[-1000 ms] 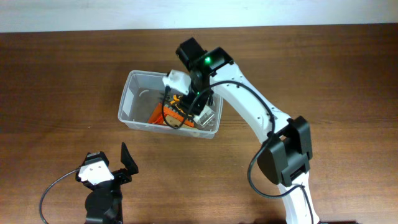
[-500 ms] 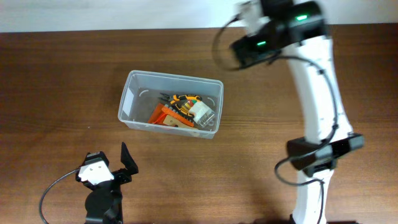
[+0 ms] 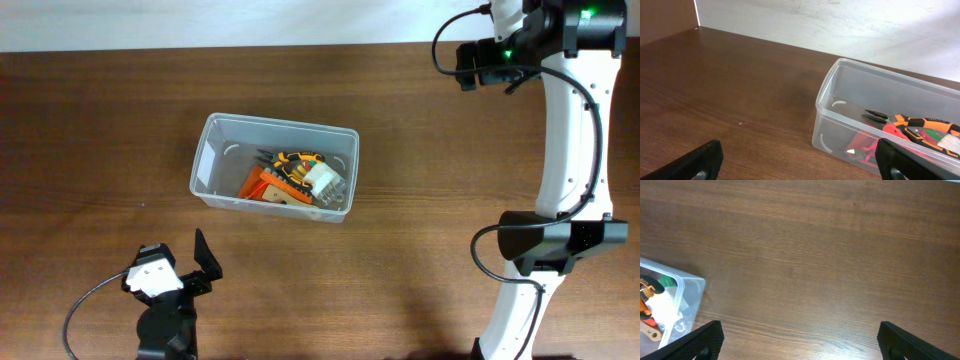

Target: Pack container

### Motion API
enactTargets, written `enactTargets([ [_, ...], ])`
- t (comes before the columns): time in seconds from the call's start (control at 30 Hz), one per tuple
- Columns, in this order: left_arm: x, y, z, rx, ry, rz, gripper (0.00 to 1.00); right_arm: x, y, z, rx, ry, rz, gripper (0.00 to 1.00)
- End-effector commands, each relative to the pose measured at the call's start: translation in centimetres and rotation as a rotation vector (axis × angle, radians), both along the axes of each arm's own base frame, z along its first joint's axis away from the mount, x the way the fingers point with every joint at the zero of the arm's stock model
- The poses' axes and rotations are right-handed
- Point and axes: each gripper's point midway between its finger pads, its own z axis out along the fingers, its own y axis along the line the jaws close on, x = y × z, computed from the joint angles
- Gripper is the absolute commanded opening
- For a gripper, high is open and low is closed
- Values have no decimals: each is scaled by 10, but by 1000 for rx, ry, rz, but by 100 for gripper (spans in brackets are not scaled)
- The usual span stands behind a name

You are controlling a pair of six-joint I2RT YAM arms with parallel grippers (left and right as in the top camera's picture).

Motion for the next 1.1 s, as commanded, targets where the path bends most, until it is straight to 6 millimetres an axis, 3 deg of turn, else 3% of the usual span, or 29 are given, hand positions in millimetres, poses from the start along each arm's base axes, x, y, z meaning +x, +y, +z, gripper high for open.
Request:
enactTargets([
  [0.0,0,0,-1,9,2,-1,99,-2,1,10,19,-25,-7,99],
  [0.37,0,0,-1,9,2,-1,99,-1,1,8,19,-21,-8,99],
  [0.43,0,0,-1,9,2,-1,99,-5,2,18,18,-43,-6,99],
  [0.5,0,0,-1,9,2,-1,99,-15,6,41,17,-96,3,99],
  [0.63,0,0,-1,9,2,-1,99,-55,14,112,13,-265,21,99],
  [0.67,0,0,-1,9,2,-1,99,-77,15,141,12,-341,22,99],
  [0.8,0,0,-1,9,2,-1,99,-129,16,196,8,-498,24,99],
  [0.97,0,0,-1,9,2,-1,99,-190,16,237,4,-636,25,98],
  [1.03,0,0,-1,9,2,-1,99,-210,17,241,4,-654,26,99],
  [1.07,0,0,-1,9,2,-1,99,-231,17,236,4,-648,26,99],
])
